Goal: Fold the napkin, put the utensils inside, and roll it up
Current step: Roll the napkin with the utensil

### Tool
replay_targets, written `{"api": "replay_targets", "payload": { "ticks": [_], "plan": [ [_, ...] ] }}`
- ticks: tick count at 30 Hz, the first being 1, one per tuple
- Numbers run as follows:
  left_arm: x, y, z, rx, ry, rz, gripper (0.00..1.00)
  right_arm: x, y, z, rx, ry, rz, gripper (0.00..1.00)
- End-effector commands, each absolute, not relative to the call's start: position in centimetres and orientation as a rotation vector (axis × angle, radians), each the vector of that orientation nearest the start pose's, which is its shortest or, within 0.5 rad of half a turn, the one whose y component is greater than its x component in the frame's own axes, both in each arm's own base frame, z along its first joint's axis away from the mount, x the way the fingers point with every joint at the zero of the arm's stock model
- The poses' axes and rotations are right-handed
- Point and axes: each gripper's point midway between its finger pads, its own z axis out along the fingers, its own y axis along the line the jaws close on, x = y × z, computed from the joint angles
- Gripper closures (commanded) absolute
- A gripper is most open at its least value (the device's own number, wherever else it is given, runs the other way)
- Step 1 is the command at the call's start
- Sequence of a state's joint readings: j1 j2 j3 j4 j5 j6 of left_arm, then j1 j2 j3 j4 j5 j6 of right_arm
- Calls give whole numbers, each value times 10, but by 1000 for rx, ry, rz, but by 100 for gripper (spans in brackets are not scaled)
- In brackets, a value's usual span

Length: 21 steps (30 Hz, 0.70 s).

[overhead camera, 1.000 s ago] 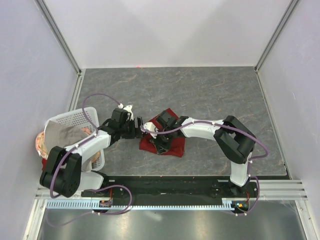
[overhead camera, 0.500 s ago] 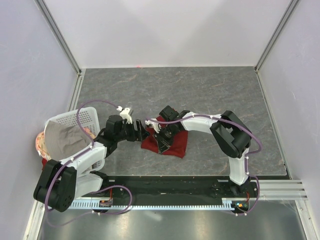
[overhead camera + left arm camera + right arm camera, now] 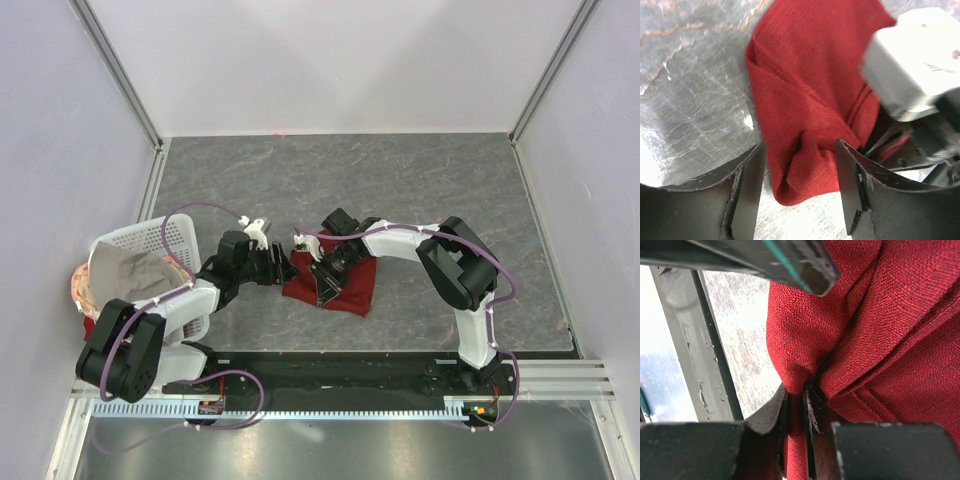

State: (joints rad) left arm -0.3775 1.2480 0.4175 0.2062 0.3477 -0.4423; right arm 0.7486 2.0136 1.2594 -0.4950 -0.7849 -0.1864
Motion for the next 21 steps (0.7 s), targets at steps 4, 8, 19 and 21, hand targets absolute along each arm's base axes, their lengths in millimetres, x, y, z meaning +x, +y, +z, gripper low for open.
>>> {"api": "replay_targets", "payload": {
  "ticks": [4, 8, 19, 21],
  "plan": [
    [264, -185, 44, 101, 2370, -792, 43, 200, 328, -1, -1393, 2534, 1167, 85],
    [262, -176, 38, 46, 2425, -737, 53, 205, 326, -2, -1356, 2549, 1196, 85],
    [260, -175, 39, 16, 2427, -738, 32, 208, 324, -10, -1271, 2591, 1343, 87],
    [261, -174, 38, -6, 2429, -727, 26, 210, 323, -13, -1254, 2608, 1352, 87]
  ]
}}
